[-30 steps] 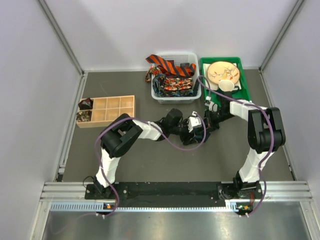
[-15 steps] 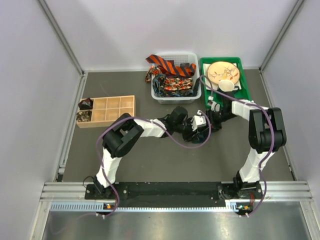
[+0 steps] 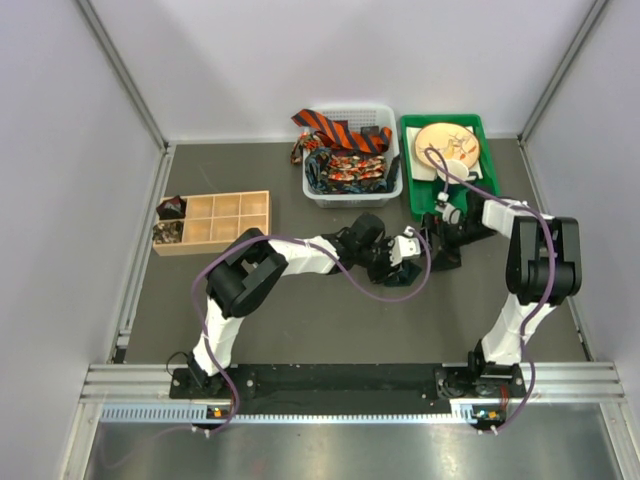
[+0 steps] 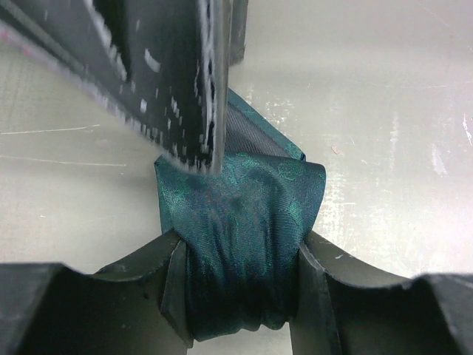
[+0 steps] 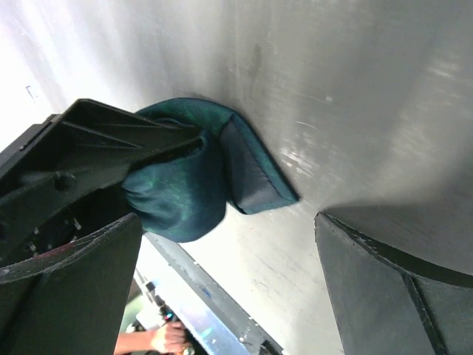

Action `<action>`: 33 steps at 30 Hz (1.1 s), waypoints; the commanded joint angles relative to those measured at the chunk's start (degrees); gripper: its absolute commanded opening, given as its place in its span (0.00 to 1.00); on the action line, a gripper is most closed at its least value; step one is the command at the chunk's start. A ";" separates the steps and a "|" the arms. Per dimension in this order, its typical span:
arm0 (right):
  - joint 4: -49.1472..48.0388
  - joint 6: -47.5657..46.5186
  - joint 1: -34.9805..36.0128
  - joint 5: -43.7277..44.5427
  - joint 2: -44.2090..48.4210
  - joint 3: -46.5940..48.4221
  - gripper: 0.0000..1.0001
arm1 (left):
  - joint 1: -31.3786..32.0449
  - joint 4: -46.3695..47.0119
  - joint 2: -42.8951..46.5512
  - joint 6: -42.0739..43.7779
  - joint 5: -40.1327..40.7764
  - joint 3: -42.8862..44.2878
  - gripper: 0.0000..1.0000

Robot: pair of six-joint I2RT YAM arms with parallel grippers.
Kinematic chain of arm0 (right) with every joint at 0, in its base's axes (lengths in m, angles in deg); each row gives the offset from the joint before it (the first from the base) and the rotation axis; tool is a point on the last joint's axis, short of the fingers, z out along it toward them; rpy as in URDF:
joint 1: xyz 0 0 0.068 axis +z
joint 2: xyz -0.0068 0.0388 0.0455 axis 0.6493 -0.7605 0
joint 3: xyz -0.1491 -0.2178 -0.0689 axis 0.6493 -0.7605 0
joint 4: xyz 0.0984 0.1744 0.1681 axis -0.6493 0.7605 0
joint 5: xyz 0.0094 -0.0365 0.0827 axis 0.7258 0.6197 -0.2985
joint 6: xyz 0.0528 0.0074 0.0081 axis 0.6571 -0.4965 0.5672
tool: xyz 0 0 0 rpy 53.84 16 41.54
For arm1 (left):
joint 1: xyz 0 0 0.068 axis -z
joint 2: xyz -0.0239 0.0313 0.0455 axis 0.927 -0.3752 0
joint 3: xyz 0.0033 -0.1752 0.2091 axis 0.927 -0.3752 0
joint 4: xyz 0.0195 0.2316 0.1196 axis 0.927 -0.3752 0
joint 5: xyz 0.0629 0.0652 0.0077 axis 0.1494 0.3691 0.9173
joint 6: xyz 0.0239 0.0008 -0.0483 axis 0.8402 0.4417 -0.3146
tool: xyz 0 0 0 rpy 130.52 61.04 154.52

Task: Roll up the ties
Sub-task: Roll the tie at the center of the board.

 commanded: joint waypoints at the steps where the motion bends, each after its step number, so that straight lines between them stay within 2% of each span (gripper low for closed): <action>1: -4.15 1.99 3.72 3.03 -3.53 -0.07 0.99 | -0.14 -12.58 -3.63 2.49 5.25 -1.97 0.05; 6: -6.26 3.94 6.11 -3.36 -6.43 -1.04 0.99 | -0.23 -14.68 -4.25 2.75 6.22 -0.21 0.05; 12: -8.45 3.24 5.58 -11.98 -3.10 -3.41 0.79 | -0.23 -14.07 -4.16 2.75 5.87 -0.48 0.05; 13: -8.46 2.98 5.40 -12.61 -2.22 -4.02 0.72 | -0.23 -13.90 -4.16 2.75 5.69 -0.48 0.05; 16: -8.37 2.36 5.32 -14.64 -1.51 -4.90 0.62 | -0.23 -13.63 -4.07 2.49 5.69 -0.83 0.05; 17: -8.20 2.19 5.40 -14.73 -1.16 -5.17 0.61 | -0.23 -13.54 -3.98 2.58 5.52 -1.00 0.05; 21: -7.67 1.92 5.40 -14.46 -1.16 -6.05 0.65 | -0.23 -13.37 -3.90 2.31 5.60 -1.09 0.05; 22: -6.97 1.75 5.49 -14.12 -1.07 -6.14 0.79 | -0.23 -13.37 -3.81 2.31 5.43 -1.18 0.05; 24: -6.61 1.31 5.40 -13.41 -0.64 -6.66 0.83 | -0.23 -13.37 -3.81 2.22 5.34 -1.01 0.05; 26: -6.61 1.04 5.40 -13.06 -0.37 -6.84 0.76 | -0.23 -13.19 -3.98 2.14 5.25 -1.00 0.05; 27: -7.13 1.56 5.40 -12.88 -0.28 -7.10 0.65 | -0.23 -13.19 -3.98 2.05 5.16 -1.00 0.05; 30: -9.68 3.76 5.49 -12.18 -0.72 -7.02 0.50 | -0.23 -13.02 -3.98 2.05 5.16 -1.00 0.05; 32: -10.30 4.03 5.40 -10.96 -1.07 -6.40 0.49 | -0.23 -13.10 -3.98 2.14 5.08 -1.00 0.06; 33: -10.56 4.29 5.40 -10.60 -1.25 -6.31 0.43 | -0.23 -13.02 -3.90 2.14 5.16 -1.00 0.06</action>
